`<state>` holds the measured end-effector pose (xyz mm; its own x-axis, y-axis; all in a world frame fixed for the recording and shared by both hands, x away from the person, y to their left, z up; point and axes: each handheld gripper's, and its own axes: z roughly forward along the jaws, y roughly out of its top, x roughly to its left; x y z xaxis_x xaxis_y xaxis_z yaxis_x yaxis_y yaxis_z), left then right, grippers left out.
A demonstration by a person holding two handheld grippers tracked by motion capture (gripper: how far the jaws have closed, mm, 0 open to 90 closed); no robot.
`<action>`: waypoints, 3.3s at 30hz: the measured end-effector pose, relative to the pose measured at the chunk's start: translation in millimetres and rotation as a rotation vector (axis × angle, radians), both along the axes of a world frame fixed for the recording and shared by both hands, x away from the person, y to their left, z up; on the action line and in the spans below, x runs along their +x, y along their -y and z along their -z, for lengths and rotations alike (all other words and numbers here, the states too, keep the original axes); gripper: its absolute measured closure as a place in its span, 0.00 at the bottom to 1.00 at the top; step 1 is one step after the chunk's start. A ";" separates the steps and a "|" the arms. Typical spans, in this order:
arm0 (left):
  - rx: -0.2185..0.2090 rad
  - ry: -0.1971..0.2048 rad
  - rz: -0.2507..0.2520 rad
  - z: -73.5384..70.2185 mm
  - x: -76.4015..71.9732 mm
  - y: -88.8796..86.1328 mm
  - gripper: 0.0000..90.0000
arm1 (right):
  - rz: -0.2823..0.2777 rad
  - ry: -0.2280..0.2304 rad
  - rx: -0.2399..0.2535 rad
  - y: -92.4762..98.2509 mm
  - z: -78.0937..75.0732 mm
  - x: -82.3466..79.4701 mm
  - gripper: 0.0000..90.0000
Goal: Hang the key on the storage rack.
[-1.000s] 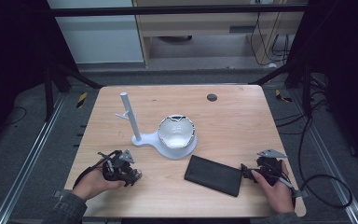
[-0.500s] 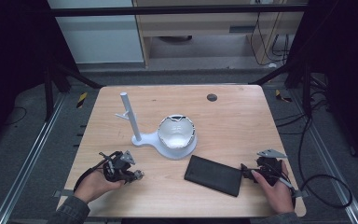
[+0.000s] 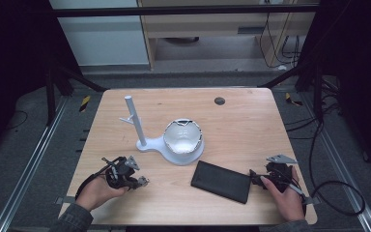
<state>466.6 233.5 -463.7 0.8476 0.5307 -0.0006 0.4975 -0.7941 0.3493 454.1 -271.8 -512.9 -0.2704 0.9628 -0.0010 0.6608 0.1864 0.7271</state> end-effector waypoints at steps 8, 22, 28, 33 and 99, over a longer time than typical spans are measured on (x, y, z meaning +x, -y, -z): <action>-0.025 0.012 -0.015 -11.7 0.2 -5.6 1.00 | 0.000 0.000 0.000 0.0 0.0 0.0 0.02; -0.019 0.026 -0.021 -22.4 -3.4 -8.2 1.00 | 0.000 0.000 0.000 0.0 0.0 0.0 0.02; -0.034 0.054 -0.029 -43.9 -6.6 -11.4 1.00 | 0.000 0.000 0.000 0.0 0.0 0.0 0.02; -0.030 0.087 -0.026 -70.6 -7.3 -12.0 1.00 | 0.000 0.000 0.000 0.0 0.0 0.0 0.02; -0.065 0.223 -0.141 -203.7 41.9 -23.4 1.00 | 0.000 0.000 0.000 0.0 0.0 0.0 0.02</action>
<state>508.5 256.9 -260.0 0.7484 0.6485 0.1394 0.5068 -0.6946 0.5105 454.1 -271.9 -512.9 -0.2704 0.9628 -0.0015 0.6607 0.1867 0.7270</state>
